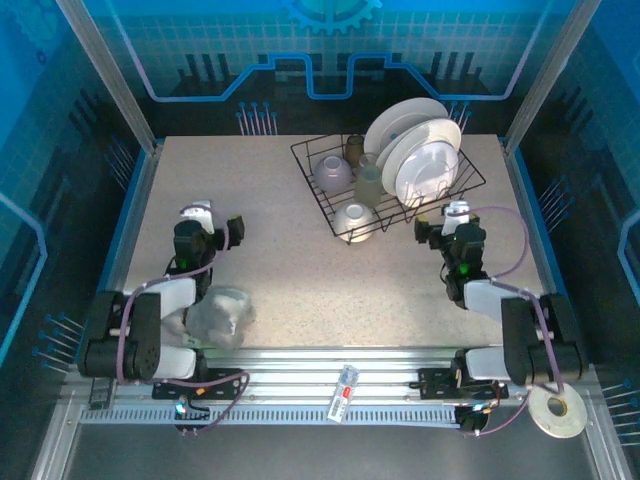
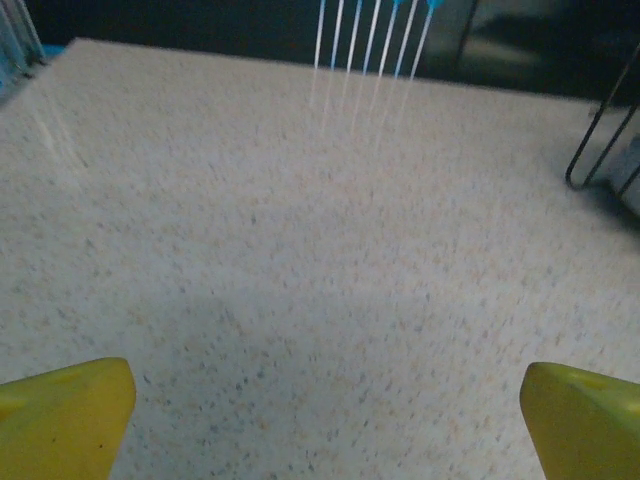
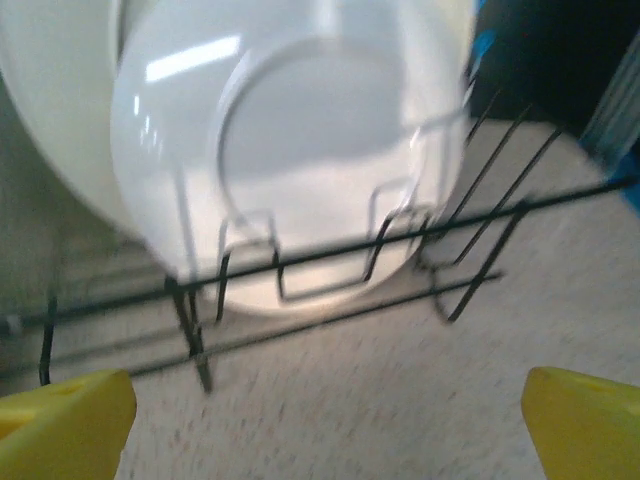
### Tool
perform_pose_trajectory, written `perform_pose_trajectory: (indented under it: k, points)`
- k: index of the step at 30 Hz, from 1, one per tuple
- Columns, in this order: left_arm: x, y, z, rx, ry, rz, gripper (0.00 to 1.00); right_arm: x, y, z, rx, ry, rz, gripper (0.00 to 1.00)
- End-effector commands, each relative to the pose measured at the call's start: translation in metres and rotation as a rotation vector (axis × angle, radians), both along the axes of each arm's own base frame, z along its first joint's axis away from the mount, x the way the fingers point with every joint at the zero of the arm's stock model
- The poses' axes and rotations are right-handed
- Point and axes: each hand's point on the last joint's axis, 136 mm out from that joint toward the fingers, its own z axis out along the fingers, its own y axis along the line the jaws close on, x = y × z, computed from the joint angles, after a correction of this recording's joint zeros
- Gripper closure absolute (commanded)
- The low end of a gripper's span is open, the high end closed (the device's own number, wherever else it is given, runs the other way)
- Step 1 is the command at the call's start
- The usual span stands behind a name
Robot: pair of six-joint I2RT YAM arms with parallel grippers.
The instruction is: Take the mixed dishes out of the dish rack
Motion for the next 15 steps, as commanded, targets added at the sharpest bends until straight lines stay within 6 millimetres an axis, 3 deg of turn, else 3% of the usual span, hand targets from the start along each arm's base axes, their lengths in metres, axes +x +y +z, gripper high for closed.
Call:
perform_pose_trajectory:
  k: [1,5,9,12,15]
  points:
    - [-0.005,0.012,0.025,-0.062,0.010,0.097,0.01,-0.016,-0.037,0.026,0.093,-0.029,-0.247,0.00]
    - [-0.018,0.027,0.049,-0.144,0.007,0.231,0.01,-0.027,-0.068,0.048,0.166,0.013,-0.437,0.00]
    - [-0.032,0.033,0.068,-0.259,0.078,0.324,0.01,-0.046,-0.095,0.037,0.438,0.048,-0.649,0.00]
    - [-0.037,0.028,0.080,-0.329,0.147,0.344,0.01,-0.043,-0.096,0.033,0.642,0.081,-0.630,0.00]
    - [-0.039,0.013,0.090,-0.406,0.186,0.292,0.01,-0.047,-0.095,0.035,0.633,0.161,-0.700,0.00]
